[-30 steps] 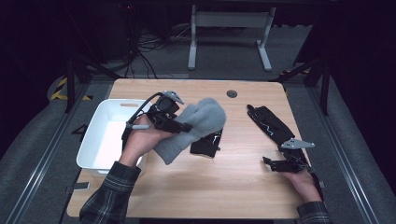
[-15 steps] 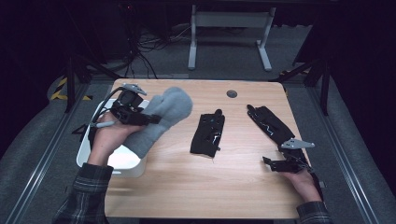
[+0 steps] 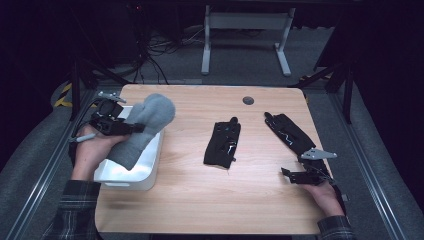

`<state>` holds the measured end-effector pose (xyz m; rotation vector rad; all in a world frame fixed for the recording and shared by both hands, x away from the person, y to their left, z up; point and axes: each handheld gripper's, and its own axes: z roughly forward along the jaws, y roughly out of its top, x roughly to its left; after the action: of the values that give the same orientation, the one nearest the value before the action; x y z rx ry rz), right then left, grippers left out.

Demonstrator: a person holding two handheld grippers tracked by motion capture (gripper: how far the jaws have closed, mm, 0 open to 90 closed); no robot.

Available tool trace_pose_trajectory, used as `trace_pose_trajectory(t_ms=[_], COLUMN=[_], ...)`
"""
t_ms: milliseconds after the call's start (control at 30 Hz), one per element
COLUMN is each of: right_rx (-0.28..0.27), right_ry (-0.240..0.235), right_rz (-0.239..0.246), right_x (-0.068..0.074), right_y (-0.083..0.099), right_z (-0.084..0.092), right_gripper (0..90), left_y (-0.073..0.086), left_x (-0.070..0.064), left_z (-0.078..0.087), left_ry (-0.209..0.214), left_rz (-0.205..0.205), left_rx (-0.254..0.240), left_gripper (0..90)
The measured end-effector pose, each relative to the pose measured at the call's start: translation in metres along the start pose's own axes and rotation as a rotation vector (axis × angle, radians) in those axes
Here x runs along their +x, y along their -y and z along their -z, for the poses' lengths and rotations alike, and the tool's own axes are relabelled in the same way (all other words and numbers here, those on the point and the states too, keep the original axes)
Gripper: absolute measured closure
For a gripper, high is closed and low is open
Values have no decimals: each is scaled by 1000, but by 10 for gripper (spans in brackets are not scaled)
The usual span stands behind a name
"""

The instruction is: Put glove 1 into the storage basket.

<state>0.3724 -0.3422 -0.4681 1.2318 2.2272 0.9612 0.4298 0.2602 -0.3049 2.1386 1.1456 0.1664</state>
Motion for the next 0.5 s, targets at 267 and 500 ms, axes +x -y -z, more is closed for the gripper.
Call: trace_pose_trajectory(t_ms=[267,500], right_rx=[0,0], right_ry=[0,1], right_rz=[0,1], right_x=[0,0], right_y=[0,0], right_z=[0,0], right_gripper=[163,163], left_y=[20,37], left_x=[24,43], left_z=[-14,-37], left_ry=[-16,-27], left_rz=[77,150], left_rx=[25,74], left_gripper=[668,666])
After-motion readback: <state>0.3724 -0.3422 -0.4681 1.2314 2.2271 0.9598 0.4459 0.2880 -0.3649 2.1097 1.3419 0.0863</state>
